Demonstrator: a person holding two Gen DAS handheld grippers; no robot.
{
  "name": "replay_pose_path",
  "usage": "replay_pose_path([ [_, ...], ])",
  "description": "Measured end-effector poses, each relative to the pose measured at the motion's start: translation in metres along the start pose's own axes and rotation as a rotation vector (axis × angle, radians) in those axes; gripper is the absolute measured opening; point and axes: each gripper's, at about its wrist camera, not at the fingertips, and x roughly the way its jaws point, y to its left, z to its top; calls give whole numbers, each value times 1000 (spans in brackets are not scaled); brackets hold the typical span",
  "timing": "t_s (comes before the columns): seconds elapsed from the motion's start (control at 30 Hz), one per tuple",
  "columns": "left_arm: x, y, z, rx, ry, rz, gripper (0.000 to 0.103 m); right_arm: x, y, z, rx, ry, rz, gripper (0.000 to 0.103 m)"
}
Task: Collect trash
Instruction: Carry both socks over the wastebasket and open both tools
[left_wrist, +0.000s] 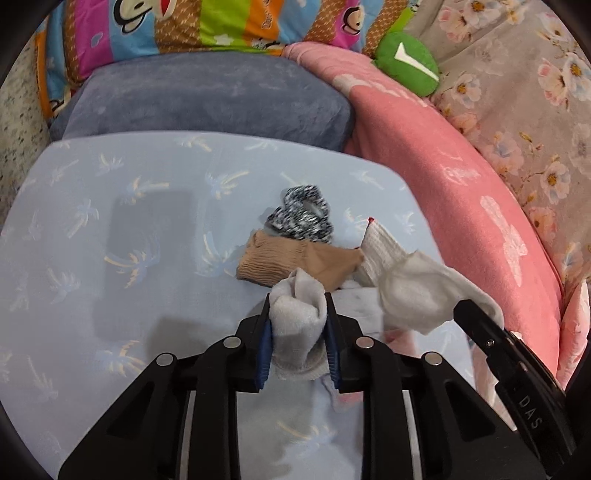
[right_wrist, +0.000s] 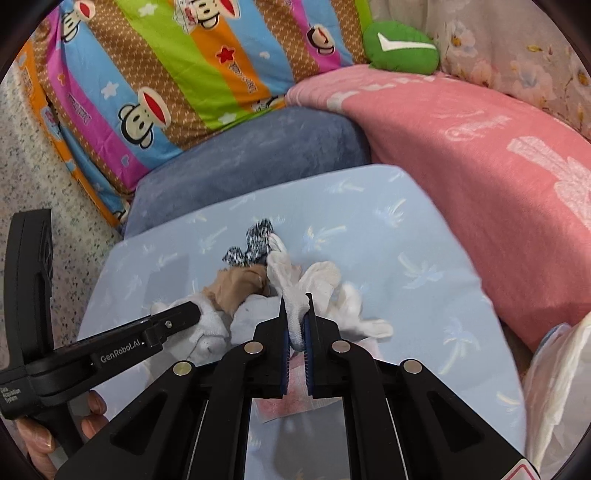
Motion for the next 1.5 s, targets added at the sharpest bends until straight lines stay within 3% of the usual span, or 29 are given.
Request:
replay_pose_path([
  [0.37,-41,-74,-5,129,-86,-52,23,-94,-33,9,43,-142,-26,7],
  [0.83,-52,-193,-50,340,-79,-158,23,-201,-124,-16,159,-259,-125,7],
  [1.27,-34,-286,-92,497,-7,-250,24,-251,-212,-51,295,-309,-218,7],
  [1.5,-26,-306,-109,533,34,-265,31,-258,-245,-64,340,-303,-240,8],
])
